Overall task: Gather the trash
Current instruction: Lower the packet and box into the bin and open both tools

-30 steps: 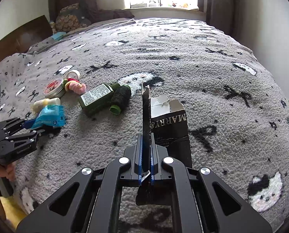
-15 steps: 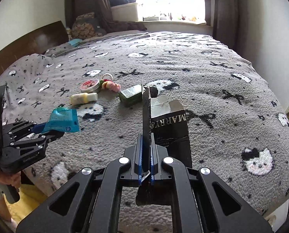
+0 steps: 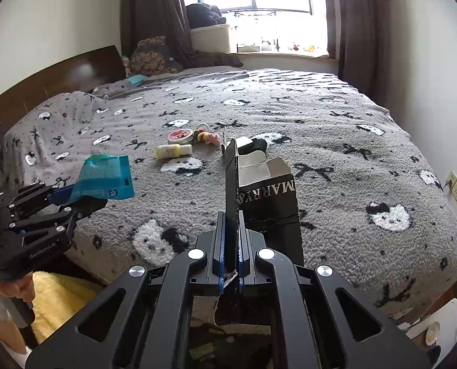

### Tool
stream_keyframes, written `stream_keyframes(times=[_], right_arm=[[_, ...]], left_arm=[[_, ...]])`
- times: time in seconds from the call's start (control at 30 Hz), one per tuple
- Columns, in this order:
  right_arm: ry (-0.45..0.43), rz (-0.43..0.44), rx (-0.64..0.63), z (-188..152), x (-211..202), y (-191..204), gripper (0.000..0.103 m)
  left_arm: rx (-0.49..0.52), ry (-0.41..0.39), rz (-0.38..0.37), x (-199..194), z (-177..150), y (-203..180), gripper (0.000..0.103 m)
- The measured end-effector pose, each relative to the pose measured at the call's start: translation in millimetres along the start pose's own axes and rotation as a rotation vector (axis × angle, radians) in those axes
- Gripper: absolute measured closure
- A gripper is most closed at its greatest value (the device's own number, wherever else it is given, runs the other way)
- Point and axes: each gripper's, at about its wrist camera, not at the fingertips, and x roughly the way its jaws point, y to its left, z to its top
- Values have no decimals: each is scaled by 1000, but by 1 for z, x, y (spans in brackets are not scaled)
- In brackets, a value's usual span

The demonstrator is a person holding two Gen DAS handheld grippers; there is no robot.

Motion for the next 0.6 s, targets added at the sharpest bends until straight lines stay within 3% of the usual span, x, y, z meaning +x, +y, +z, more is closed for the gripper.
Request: stream_keyframes(times=[0.27,0.6], right_arm=[[80,71,-9,-47,-10,18,96],[255,125,49,-104,20,31,96]], left_arm=[[14,42,-41,-20,-46,-19,72],[-40,219,-84,7,-111,-20,72]])
